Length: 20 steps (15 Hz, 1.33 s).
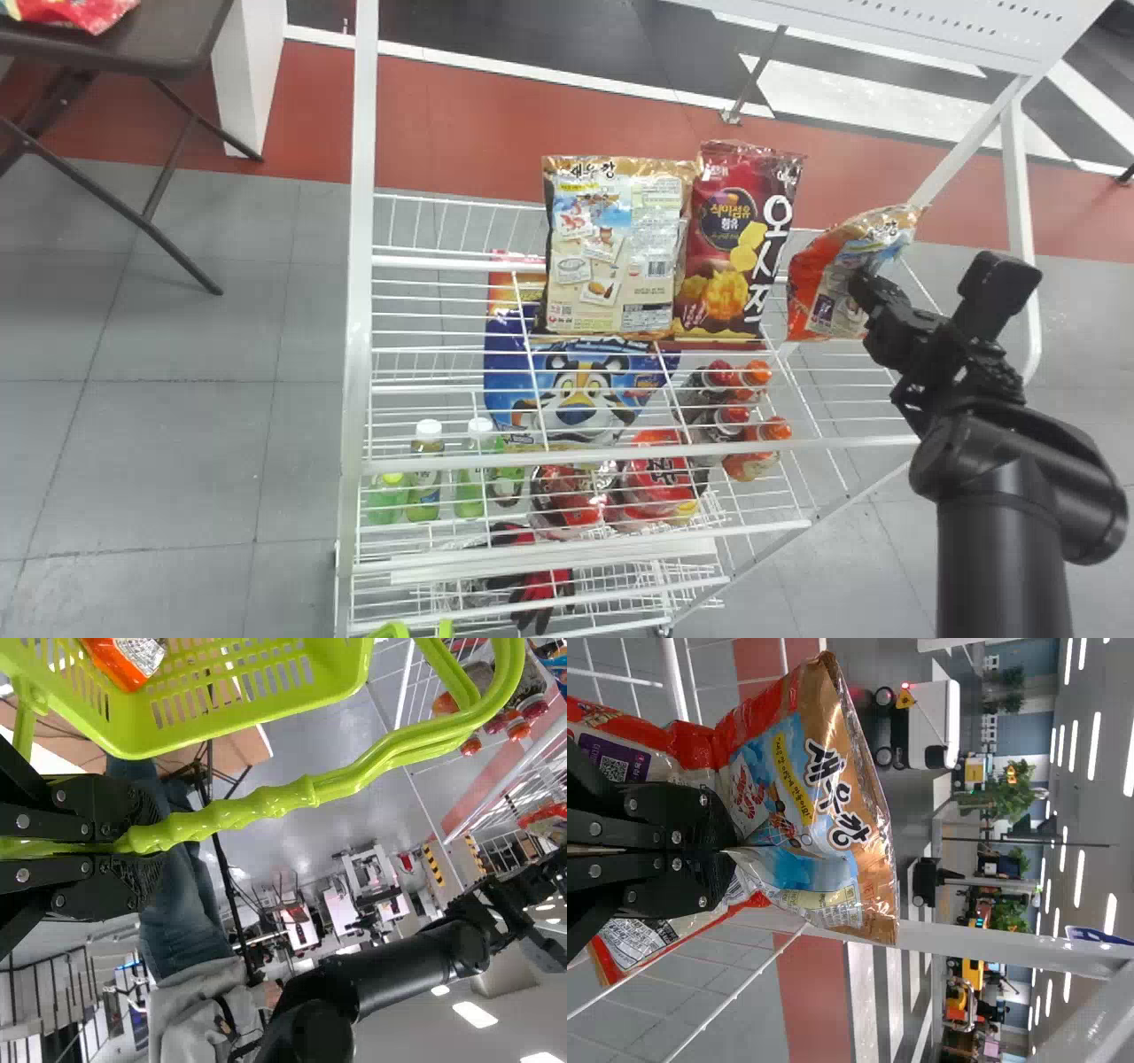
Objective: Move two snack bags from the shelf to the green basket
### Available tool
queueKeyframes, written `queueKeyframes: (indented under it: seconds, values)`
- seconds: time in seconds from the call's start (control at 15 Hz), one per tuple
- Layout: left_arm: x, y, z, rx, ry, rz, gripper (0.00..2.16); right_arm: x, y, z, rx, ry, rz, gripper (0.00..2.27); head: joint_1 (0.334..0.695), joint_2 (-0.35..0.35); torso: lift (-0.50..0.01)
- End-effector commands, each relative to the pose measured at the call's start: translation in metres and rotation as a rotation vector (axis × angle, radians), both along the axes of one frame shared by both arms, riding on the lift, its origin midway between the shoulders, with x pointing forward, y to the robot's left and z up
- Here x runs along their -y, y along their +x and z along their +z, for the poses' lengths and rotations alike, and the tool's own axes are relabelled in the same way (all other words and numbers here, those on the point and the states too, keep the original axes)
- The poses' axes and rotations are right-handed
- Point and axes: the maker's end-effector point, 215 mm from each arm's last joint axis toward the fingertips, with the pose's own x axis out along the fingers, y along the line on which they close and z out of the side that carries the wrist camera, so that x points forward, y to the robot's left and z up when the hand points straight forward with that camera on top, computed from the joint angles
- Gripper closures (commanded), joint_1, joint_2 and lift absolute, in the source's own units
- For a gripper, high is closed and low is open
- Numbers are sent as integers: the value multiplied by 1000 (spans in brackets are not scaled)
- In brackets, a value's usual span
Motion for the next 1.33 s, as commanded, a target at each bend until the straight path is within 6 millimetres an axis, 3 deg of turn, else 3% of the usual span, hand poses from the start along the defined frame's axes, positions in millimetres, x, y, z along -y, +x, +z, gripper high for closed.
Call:
queueKeyframes:
  seconds: [0.0,0.33,0.53,0.67,1.0,1.27]
  values:
    - [-1,1,1,1,-1,2,2145,-11,-15,8,6,26,-2,2250,695,-350,-16]
    - [-1,4,2,5,-4,5,2145,-54,-58,49,-29,39,35,2250,695,-350,-16]
    - [-1,7,5,11,-12,9,2145,-93,-93,70,-75,26,102,2250,695,-350,-16]
    - [0,7,7,13,-19,10,2145,-126,-120,62,-154,120,169,2250,695,-350,-16]
    - [-2,12,13,27,-22,15,2145,-209,-214,36,-409,414,322,2253,695,-350,-16]
    - [0,13,14,31,-22,16,2145,-245,-237,56,-403,429,429,2253,695,-350,-16]
